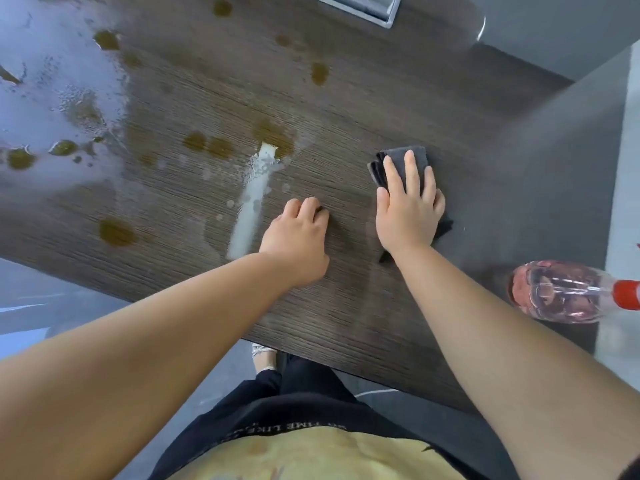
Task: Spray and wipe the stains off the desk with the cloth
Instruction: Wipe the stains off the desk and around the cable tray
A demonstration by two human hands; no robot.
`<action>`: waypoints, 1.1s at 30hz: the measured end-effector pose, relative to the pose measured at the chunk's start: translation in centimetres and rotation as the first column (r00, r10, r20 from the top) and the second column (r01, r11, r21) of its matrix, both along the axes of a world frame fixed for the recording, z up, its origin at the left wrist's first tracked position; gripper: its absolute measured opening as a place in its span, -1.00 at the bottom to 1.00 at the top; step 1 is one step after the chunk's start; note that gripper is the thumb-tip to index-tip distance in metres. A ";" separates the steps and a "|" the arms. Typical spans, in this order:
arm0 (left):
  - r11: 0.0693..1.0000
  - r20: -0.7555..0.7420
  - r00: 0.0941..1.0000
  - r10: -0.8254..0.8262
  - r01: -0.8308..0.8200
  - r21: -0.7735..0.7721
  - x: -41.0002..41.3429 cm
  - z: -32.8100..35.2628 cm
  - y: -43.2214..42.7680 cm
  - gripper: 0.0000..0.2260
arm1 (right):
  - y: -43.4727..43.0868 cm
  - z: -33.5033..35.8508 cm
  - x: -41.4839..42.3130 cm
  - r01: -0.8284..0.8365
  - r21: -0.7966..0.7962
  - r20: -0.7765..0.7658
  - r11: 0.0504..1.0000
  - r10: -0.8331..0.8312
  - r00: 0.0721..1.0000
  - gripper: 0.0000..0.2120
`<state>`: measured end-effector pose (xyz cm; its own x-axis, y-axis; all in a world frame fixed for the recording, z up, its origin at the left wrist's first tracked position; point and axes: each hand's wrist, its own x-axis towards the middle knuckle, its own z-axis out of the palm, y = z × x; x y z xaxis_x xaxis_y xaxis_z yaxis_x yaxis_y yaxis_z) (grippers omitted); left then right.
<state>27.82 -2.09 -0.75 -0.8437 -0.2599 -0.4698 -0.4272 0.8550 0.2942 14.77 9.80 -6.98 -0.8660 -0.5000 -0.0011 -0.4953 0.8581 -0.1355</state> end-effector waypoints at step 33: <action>0.967 0.101 0.963 0.248 -0.240 -0.091 6.7 0.2 -8.6 -0.24 | -6.5 0.4 3.6 -0.600 0.066 0.032 0.797 0.599 0.800 -0.55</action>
<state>34.51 -10.73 -0.59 -0.6942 -0.4906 -0.5267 -0.6517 0.7390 0.1707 18.34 3.27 -6.57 -0.3928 -0.9175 -0.0623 -0.9129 0.3972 -0.0940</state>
